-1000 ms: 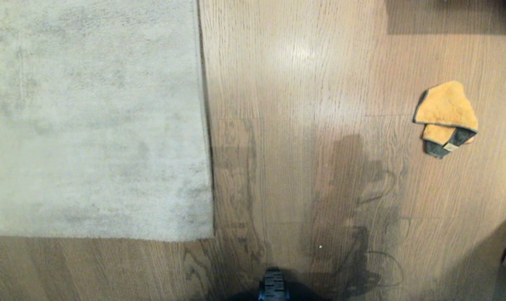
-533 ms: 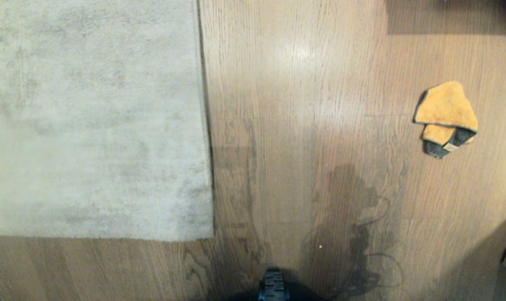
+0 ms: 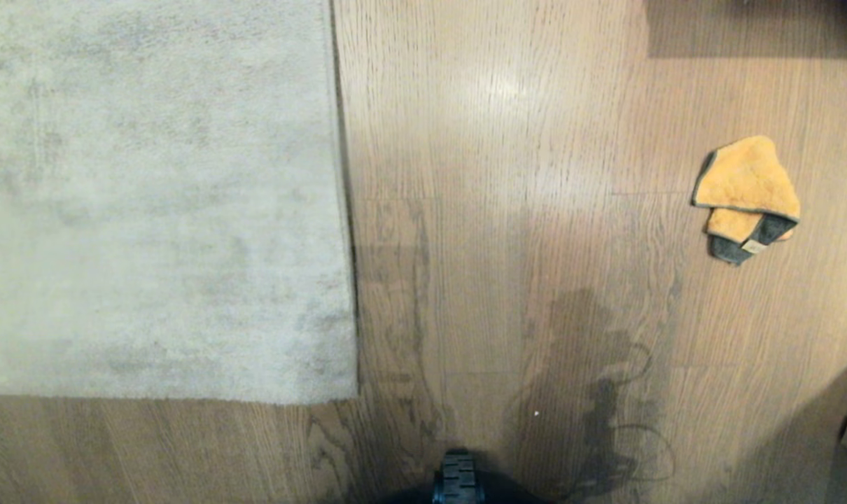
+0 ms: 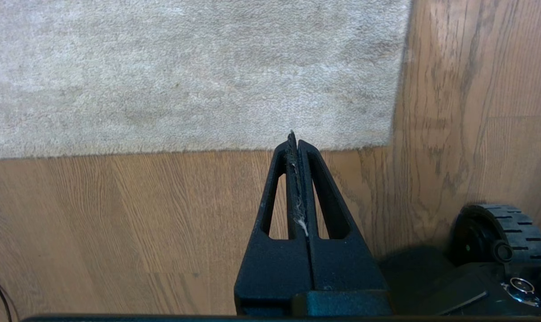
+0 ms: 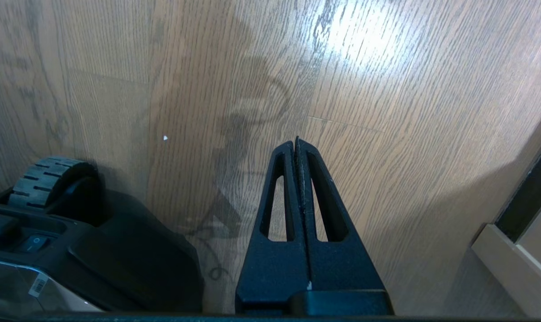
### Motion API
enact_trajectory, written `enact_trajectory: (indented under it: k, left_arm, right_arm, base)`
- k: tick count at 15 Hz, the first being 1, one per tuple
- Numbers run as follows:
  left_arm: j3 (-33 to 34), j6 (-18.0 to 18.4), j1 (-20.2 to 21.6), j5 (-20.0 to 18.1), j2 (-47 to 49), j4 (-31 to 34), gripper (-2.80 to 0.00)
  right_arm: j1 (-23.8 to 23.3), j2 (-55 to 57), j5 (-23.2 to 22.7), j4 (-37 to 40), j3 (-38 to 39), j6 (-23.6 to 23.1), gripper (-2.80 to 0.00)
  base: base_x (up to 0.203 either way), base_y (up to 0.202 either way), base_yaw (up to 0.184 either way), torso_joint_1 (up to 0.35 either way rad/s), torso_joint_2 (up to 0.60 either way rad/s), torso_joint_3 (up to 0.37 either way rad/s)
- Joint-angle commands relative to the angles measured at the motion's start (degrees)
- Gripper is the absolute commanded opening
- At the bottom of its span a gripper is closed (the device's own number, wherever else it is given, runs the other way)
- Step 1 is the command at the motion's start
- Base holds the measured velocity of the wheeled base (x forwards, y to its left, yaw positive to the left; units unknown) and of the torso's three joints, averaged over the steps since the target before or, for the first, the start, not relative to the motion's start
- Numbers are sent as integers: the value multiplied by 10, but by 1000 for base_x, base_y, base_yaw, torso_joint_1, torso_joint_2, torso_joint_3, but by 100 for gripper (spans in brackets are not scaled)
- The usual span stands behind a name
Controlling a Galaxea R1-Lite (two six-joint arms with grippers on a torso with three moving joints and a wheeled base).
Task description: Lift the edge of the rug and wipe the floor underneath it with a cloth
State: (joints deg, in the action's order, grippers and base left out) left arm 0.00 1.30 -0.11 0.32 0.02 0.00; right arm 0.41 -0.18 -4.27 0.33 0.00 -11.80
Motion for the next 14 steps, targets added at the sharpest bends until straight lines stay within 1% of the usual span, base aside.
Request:
enact_trajectory:
  k: [1, 4, 14]
  left_arm:
    - [0, 0, 0, 0, 0, 0, -280]
    - [0, 0, 0, 0, 0, 0, -280]
    - [0, 0, -1, 0, 0, 0, -280]
  right_arm:
    - [0, 2, 0, 0, 0, 10, -280]
    - [0, 2, 0, 1, 0, 46, -280]
    - [0, 2, 0, 1, 0, 48, -280]
  base:
    - [0, 0, 0, 0, 0, 0]
    - [0, 0, 0, 0, 0, 0]
    - [0, 0, 0, 0, 0, 0]
